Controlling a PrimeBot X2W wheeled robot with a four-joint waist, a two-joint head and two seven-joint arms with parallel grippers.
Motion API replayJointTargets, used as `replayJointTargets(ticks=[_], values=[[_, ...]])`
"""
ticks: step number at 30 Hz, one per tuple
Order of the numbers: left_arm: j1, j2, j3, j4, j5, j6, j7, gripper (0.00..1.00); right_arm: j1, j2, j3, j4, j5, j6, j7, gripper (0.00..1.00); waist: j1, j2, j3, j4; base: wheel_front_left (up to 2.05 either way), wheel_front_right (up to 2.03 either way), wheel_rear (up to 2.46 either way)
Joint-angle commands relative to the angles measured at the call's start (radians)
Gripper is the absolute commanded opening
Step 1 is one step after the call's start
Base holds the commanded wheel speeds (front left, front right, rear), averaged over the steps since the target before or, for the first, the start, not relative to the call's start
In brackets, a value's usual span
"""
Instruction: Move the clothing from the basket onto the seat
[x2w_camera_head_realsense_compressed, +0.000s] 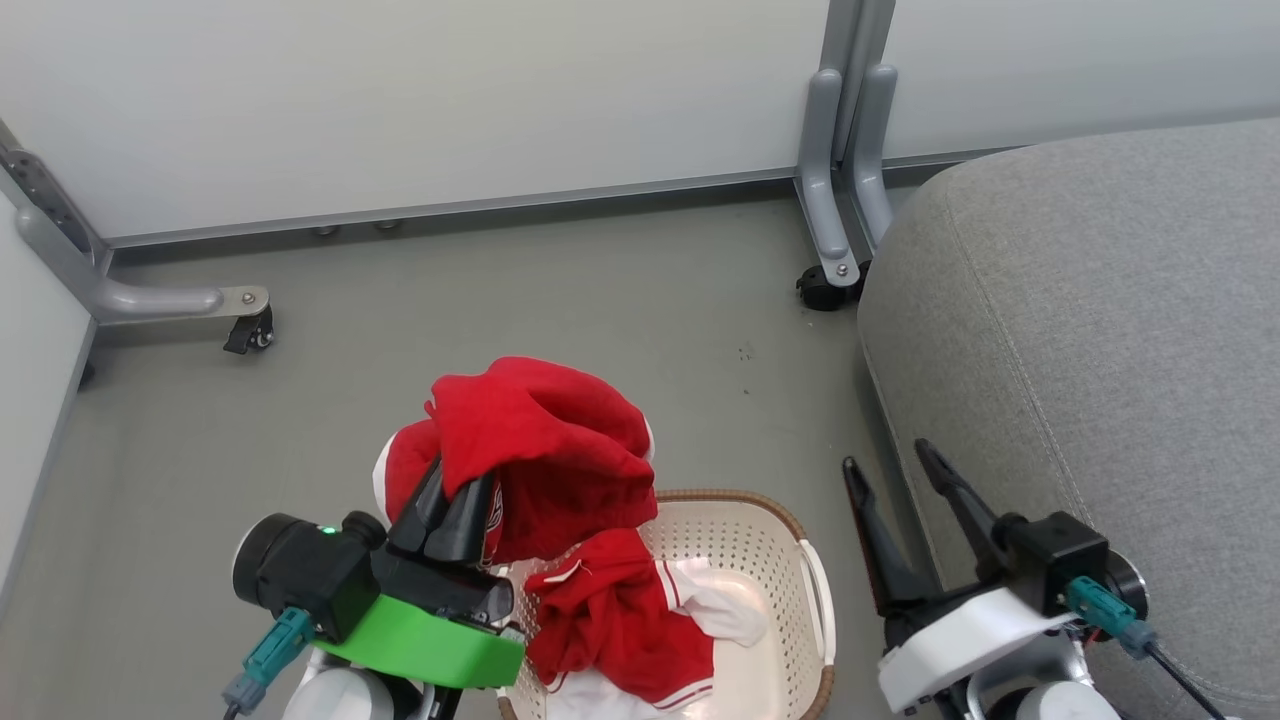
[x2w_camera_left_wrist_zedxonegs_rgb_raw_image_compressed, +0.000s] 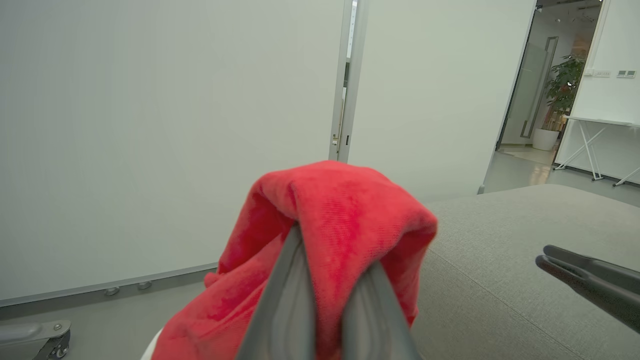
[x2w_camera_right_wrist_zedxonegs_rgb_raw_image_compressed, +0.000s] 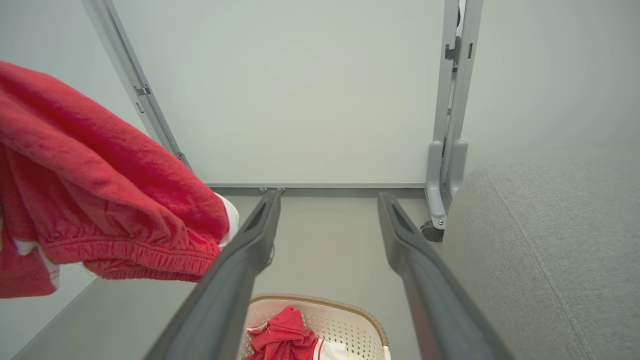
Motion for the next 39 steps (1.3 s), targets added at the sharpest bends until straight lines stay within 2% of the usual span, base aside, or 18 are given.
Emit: replayJointTargets(ticks=[1,14,26,33,34,35,36,37,39], values=[[-0.004,0.005,0.003,-0.007,0.002,0.000,0.000,0.00,-0.023,-0.004,0.028,0.002,-0.004,0.000,0.007,1.00,0.0001,0.0000,0.002,0.002,0.00,0.00,0.00],[-0.037,-0.001,-0.026,-0.002,0.008,-0.006,0.001,0.00,-0.244,-0.096,0.392,0.090,0.122,0.000,-0.006,1.00,0.0001,0.0000,0.026,0.032,0.00,0.00,0.00],[-0.054,-0.003,-0.051,0.015,-0.004,-0.010,0.003,0.00,-0.491,-0.077,0.643,0.280,0.260,0.000,-0.059,1.00,0.0001,0.0000,0.035,0.046,0.00,0.00,0.00],[-0.057,0.000,-0.061,0.014,-0.008,-0.011,0.004,0.00,-0.583,-0.056,0.731,0.365,0.331,0.000,-0.083,1.00,0.0001,0.0000,0.042,0.044,0.00,0.00,0.00],[-0.057,0.000,-0.062,0.013,-0.009,-0.011,0.005,0.00,-0.593,-0.053,0.741,0.374,0.337,0.000,-0.087,0.98,0.0001,0.0000,0.043,0.043,0.00,0.00,0.00],[-0.058,0.001,-0.063,0.013,-0.009,-0.011,0.005,0.00,-0.603,-0.051,0.751,0.385,0.346,0.000,-0.092,0.46,0.0001,0.0000,0.043,0.043,0.00,0.00,0.00],[-0.057,0.001,-0.064,0.013,-0.009,-0.011,0.005,0.00,-0.610,-0.050,0.756,0.394,0.353,0.000,-0.096,0.32,0.0001,0.0000,0.044,0.042,0.00,0.00,0.00],[-0.057,0.001,-0.066,0.013,-0.011,-0.011,0.005,0.00,-0.619,-0.048,0.765,0.402,0.365,0.000,-0.101,0.00,0.0001,0.0000,0.044,0.042,0.00,0.00,0.00],[-0.059,0.002,-0.067,0.013,-0.013,-0.011,0.004,0.00,-0.633,-0.046,0.779,0.417,0.379,0.000,-0.109,0.00,0.0001,0.0000,0.045,0.042,0.00,0.00,0.00]])
